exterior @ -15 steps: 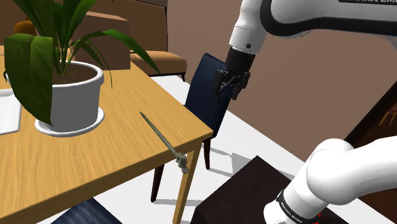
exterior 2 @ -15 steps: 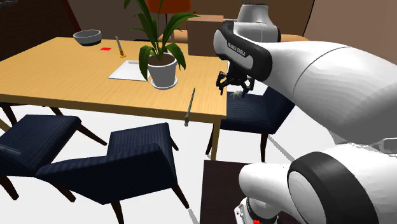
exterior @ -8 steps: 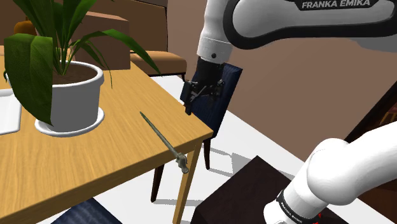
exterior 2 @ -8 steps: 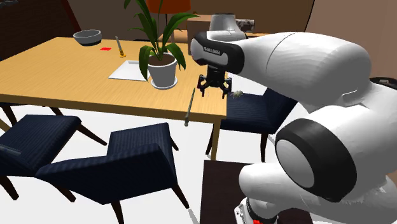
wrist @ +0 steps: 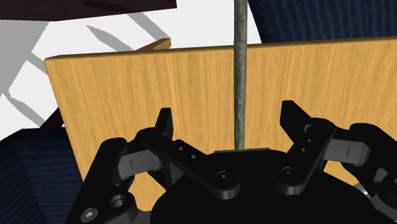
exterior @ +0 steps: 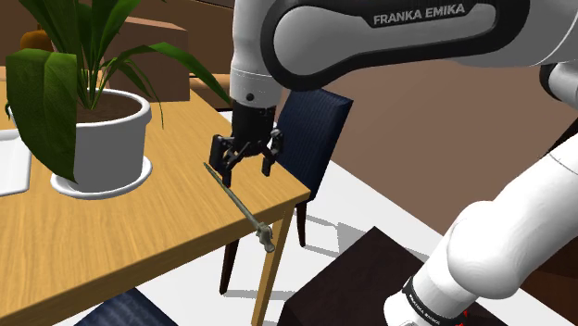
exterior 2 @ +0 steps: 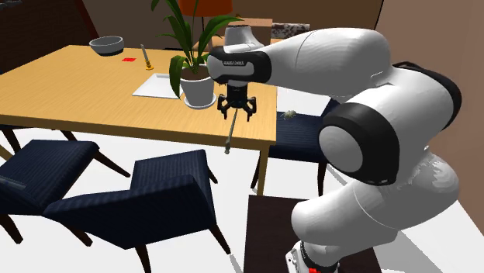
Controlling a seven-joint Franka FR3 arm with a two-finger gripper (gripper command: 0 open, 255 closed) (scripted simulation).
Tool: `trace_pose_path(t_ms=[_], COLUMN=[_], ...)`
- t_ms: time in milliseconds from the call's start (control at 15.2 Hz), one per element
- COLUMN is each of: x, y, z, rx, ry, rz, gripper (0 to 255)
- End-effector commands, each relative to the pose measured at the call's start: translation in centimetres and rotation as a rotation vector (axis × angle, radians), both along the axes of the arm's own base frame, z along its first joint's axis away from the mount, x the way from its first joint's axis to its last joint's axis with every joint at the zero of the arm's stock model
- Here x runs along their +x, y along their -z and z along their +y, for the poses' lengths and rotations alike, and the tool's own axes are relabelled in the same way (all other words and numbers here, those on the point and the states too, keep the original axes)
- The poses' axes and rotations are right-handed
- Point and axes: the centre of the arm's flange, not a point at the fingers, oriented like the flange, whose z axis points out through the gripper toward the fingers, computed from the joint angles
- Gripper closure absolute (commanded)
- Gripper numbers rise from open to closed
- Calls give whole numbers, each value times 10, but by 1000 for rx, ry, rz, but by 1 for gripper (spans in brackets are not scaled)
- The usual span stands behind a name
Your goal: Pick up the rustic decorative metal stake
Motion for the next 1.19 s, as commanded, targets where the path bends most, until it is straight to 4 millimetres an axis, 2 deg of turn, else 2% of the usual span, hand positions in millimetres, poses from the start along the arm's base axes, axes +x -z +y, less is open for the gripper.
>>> trace_pose_path(t_ms=[0,462,594,660,1122], x=[6,6,6,5,6], y=[9,46,49,49,50], z=[21,21,21,21,20], rx=[-2,-2,-2,-2,-2], ry=[0,0,0,0,0], rz=[7,7,7,7,7], gripper=[0,0,0,255,255])
